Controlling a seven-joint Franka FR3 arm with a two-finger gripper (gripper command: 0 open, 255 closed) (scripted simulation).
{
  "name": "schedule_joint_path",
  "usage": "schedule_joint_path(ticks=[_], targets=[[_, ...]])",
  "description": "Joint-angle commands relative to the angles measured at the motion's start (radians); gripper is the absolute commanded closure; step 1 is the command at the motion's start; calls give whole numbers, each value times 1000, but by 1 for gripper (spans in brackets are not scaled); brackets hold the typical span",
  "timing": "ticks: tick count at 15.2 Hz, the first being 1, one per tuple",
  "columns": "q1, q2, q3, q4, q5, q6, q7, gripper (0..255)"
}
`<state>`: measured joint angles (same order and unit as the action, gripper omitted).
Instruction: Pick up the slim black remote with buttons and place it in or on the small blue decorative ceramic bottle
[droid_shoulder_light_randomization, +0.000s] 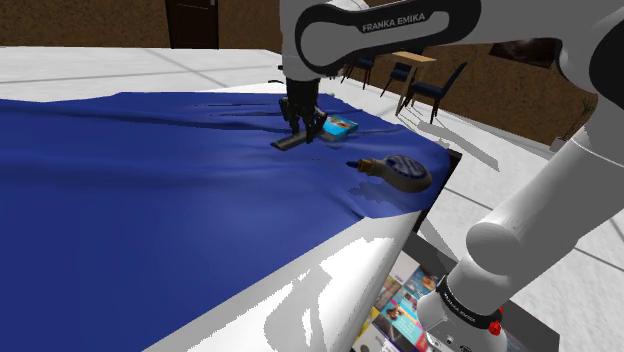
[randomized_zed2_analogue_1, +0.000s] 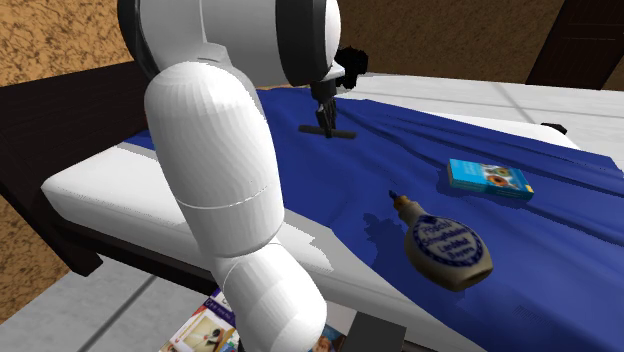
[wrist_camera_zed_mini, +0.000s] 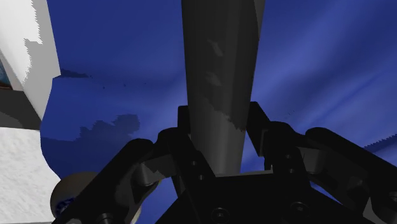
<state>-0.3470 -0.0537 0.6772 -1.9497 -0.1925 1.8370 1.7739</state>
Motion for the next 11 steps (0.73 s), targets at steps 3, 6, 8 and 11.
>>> schedule_joint_path(ticks=[3, 6, 8, 11], targets=[[-1, -12, -2, 45, 10, -52, -16, 255], [-1, -15, -3, 82, 13, -91, -25, 255], [-12, -47, -20, 53, 30, -81, -58, 255], [-38, -133, -76, -34, 69, -47, -151, 255]])
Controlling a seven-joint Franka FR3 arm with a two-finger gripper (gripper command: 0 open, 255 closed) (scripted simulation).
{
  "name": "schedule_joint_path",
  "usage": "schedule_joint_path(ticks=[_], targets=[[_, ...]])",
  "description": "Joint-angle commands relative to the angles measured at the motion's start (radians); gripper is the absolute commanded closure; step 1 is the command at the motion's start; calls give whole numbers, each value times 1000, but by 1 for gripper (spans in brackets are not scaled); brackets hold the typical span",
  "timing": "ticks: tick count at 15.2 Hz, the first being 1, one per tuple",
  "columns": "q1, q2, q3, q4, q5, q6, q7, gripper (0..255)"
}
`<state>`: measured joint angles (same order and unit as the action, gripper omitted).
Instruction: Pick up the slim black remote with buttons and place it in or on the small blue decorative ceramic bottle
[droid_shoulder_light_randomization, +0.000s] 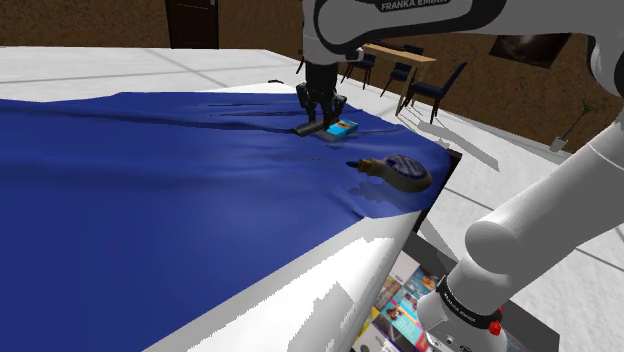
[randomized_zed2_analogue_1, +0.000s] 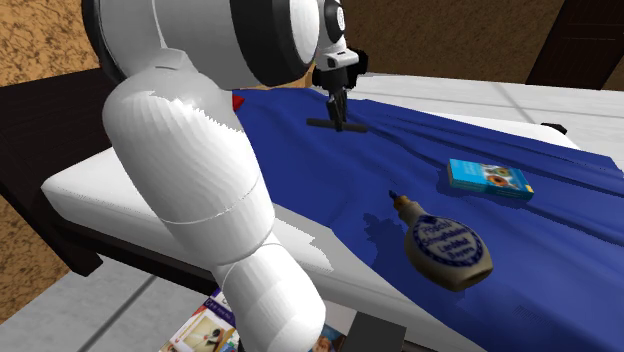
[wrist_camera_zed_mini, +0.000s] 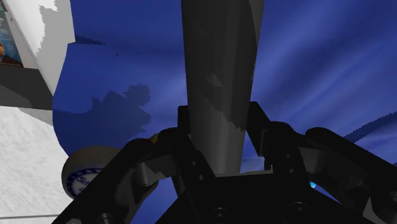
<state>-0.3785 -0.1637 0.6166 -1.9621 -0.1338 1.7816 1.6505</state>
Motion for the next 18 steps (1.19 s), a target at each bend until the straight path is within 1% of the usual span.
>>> schedule_joint_path(ticks=[1, 5, 9, 14, 18], targets=[[-13, -48, -35, -49, 20, 18, -57, 255], [-38, -134, -114, -143, 44, 54, -171, 255], [-62, -197, -193, -219, 48, 85, -278, 255], [-98, -249, -290, -288, 34, 123, -405, 255], [-132, -269, -366, -324, 13, 153, -502, 255]])
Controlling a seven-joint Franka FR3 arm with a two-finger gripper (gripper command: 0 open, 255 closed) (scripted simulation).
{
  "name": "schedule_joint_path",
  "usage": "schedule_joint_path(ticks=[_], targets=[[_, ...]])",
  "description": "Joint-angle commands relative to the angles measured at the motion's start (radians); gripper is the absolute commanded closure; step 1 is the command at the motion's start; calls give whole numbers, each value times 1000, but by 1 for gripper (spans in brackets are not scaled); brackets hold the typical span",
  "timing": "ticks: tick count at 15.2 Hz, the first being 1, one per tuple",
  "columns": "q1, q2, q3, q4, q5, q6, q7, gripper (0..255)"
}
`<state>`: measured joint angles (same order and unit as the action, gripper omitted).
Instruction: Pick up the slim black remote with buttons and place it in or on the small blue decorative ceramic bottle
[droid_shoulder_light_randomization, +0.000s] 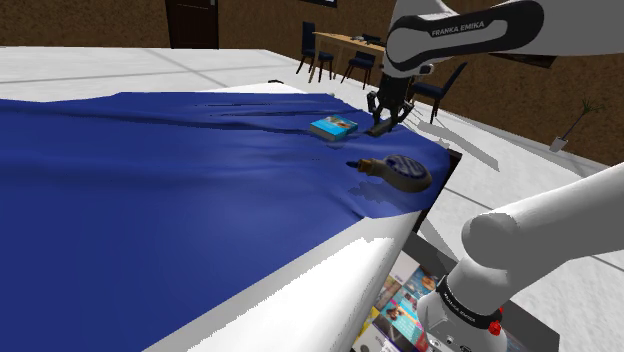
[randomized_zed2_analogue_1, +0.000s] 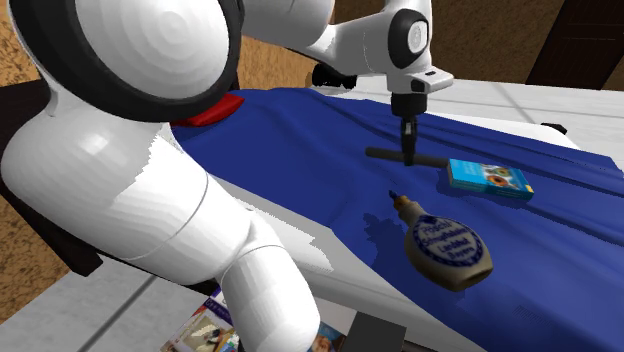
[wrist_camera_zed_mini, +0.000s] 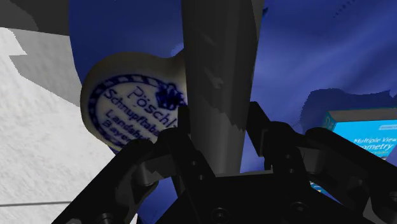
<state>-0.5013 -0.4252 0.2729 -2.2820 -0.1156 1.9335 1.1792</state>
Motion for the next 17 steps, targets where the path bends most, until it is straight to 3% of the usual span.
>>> schedule_joint_path(ticks=[1, 10, 17], targets=[[-19, -10, -41, -10, -11, 9, -55, 255], [-110, 27, -213, -10, -68, 83, -276, 255], [-113, 46, -212, -87, -79, 178, -257, 255]])
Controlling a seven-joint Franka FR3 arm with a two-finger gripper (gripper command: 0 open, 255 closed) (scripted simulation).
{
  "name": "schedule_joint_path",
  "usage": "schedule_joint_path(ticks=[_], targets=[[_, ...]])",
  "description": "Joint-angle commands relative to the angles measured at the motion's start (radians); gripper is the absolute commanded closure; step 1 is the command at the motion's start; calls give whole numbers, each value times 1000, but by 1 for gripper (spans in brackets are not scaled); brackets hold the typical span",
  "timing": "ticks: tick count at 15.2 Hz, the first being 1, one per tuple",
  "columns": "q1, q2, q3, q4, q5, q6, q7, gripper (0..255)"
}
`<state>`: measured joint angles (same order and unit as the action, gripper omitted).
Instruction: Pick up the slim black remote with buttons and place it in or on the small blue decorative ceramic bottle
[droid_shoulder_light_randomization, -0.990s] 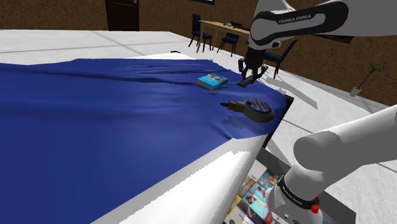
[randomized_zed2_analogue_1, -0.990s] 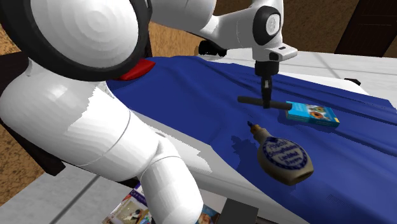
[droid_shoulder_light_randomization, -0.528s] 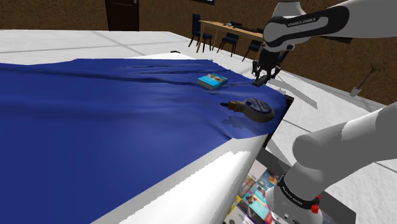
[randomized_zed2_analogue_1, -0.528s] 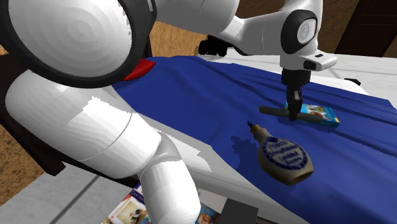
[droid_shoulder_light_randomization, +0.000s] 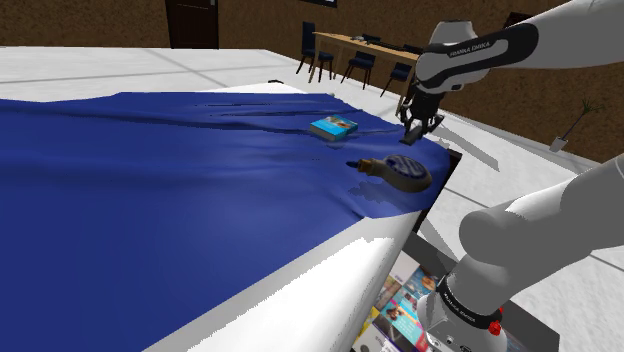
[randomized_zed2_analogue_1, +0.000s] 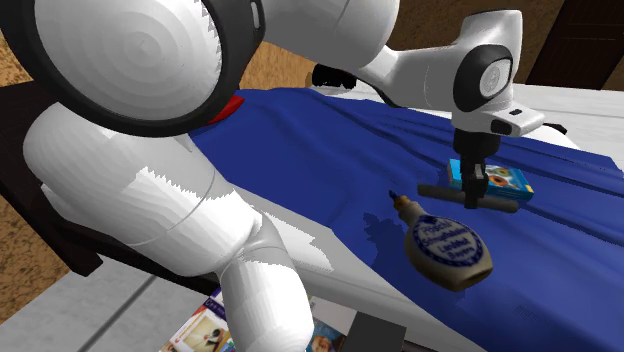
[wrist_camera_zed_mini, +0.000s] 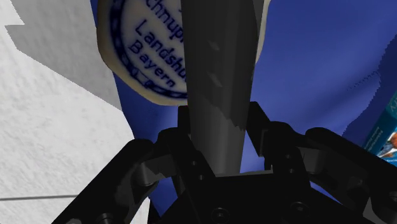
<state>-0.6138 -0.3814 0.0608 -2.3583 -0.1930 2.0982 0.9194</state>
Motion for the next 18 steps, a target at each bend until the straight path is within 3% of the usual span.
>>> schedule_joint_path(ticks=[1, 4, 12, 13, 18], targets=[[-1, 5, 0, -21, -3, 27, 6, 255], [-3, 17, 1, -49, -9, 66, 14, 255], [-3, 17, 1, -49, -9, 66, 14, 255], [-3, 17, 1, -49, -9, 66, 14, 0], [-3, 17, 1, -49, -9, 66, 14, 0]])
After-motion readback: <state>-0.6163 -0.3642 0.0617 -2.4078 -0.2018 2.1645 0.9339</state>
